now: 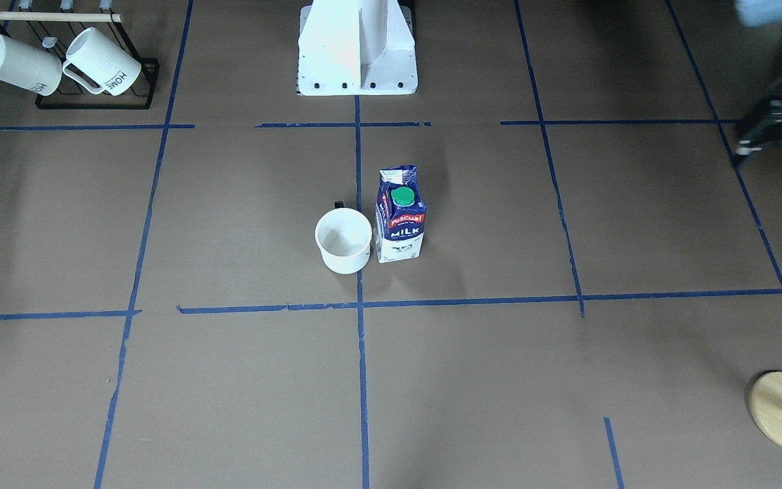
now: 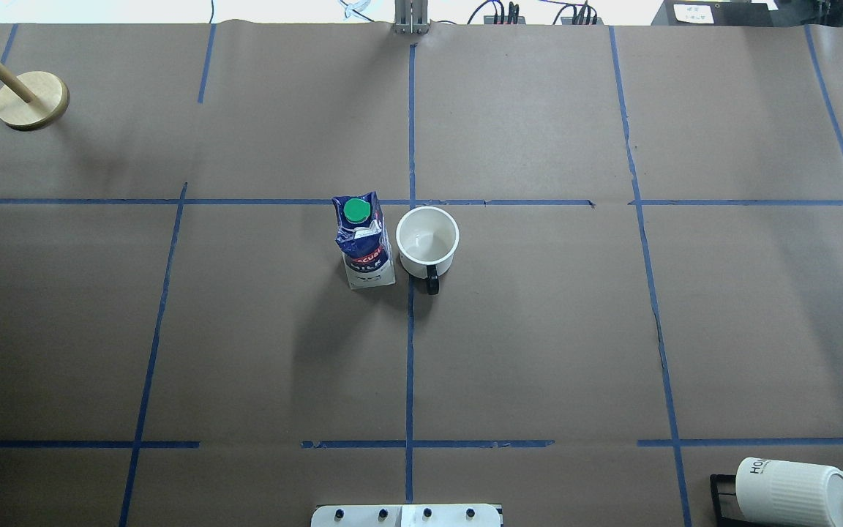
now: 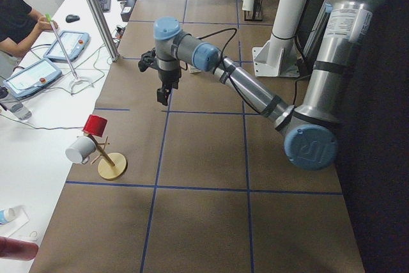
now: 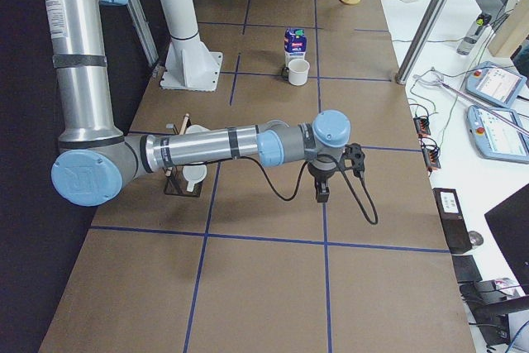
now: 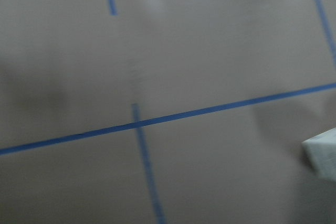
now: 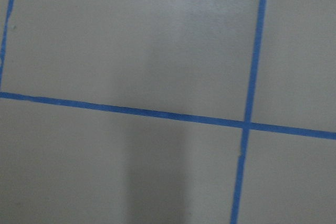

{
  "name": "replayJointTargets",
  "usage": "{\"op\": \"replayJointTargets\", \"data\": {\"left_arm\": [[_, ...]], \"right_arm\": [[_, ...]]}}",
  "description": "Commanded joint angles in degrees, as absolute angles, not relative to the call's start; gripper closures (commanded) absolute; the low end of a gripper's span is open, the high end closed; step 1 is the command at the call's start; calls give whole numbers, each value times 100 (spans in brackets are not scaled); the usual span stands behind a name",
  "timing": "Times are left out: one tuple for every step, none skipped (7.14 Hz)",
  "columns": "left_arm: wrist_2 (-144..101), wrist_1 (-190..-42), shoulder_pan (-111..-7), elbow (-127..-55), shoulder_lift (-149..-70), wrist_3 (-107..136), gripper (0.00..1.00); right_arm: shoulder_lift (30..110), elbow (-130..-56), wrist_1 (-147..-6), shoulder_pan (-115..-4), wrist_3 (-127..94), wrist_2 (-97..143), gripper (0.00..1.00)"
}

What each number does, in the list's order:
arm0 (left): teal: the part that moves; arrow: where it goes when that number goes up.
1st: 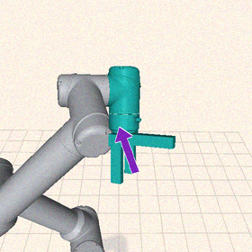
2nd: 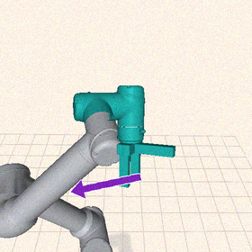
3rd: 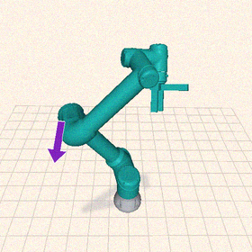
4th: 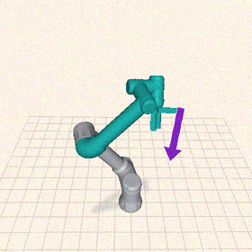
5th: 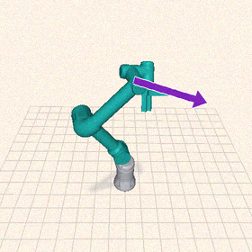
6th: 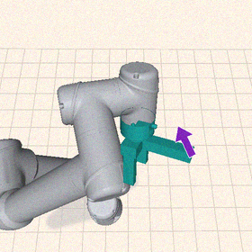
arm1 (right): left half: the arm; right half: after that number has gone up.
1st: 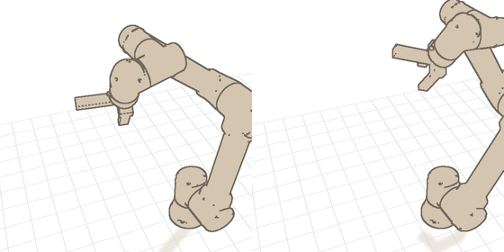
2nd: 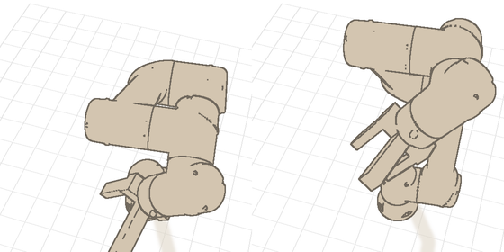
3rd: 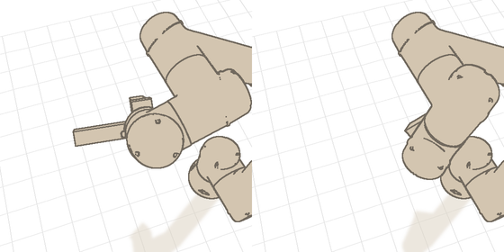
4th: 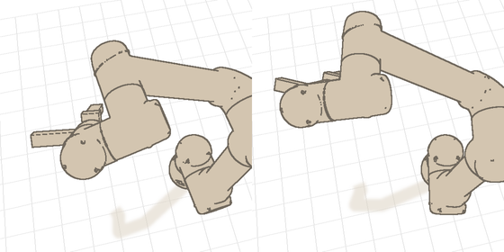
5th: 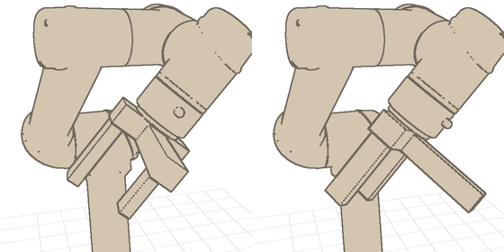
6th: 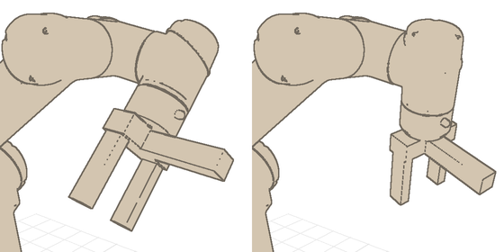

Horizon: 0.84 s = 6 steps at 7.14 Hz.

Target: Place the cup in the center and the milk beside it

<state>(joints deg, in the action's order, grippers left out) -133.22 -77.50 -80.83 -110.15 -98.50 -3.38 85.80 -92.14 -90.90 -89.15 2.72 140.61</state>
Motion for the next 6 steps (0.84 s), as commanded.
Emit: {"op": "replayJointTargets", "data": {"left_arm": [[-13813,-7804,-9329,-9099,-9667,-2994,0],[-13947,-7709,-9369,-9001,-9685,-2901,0],[-13922,-7708,-9369,-9017,-9659,-2291,0],[-13922,-7752,-9369,-9070,-9537,-1772,0],[-13913,-7708,-9360,-9183,-9527,-1453,0],[-13904,-7708,-9326,-9228,-9545,-998,0]], "right_arm": [[8665,-8930,-9640,-9526,1631,14106,0],[8736,-8991,-9633,-9527,1643,14106,0],[8719,-9009,-9615,-9527,1600,14106,0],[8719,-9165,-9641,-9493,1513,14054,0],[8701,-9237,-9659,-9379,1460,14036,0],[8684,-9350,-9755,-9108,1224,14010,0]]}}
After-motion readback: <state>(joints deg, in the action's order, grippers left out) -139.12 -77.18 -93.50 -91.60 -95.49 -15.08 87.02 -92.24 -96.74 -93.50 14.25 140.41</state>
